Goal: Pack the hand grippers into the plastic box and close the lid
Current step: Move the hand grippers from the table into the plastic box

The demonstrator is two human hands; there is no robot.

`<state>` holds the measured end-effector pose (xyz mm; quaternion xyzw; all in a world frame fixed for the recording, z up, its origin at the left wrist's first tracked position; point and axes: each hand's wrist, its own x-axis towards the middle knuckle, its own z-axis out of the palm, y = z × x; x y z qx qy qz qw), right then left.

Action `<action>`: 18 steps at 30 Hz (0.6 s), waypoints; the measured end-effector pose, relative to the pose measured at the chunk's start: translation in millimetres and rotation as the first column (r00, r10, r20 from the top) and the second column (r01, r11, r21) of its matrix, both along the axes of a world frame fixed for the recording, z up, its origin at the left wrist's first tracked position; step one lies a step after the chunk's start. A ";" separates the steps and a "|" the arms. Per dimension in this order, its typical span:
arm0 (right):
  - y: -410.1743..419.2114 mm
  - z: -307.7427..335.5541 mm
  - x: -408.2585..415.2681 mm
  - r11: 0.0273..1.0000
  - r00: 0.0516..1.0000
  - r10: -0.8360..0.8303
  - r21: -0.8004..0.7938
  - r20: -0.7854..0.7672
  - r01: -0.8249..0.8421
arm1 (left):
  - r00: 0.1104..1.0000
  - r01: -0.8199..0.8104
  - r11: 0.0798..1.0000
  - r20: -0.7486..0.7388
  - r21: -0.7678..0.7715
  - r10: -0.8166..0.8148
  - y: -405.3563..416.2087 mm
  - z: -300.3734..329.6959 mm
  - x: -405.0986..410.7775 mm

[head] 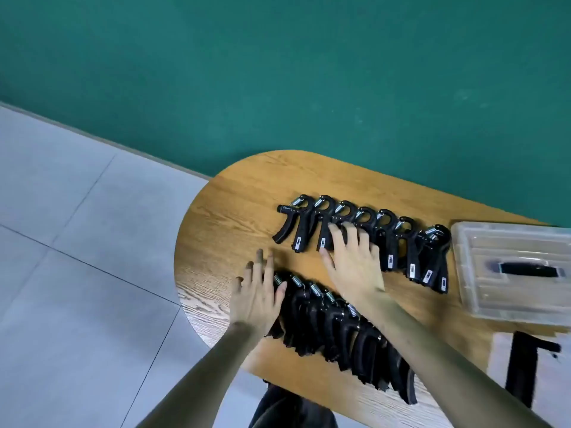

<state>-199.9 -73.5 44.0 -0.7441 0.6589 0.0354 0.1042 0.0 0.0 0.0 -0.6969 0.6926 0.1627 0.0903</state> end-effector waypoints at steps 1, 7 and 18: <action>-6.5 -7.2 6.9 1.000 1.000 -0.003 0.020 0.026 0.003 | 1.000 -0.009 1.000 -0.020 0.026 0.010 1.9 -8.2 0.1; -35.3 -63.5 49.3 0.996 0.996 0.075 -0.040 0.040 -0.074 | 0.996 -0.063 0.998 -0.058 -0.014 0.062 23.5 -55.1 0.4; -74.5 -111.5 78.7 0.989 0.984 0.145 -0.005 -0.104 -0.147 | 0.993 -0.058 0.998 -0.107 0.000 0.057 30.9 -61.2 -6.4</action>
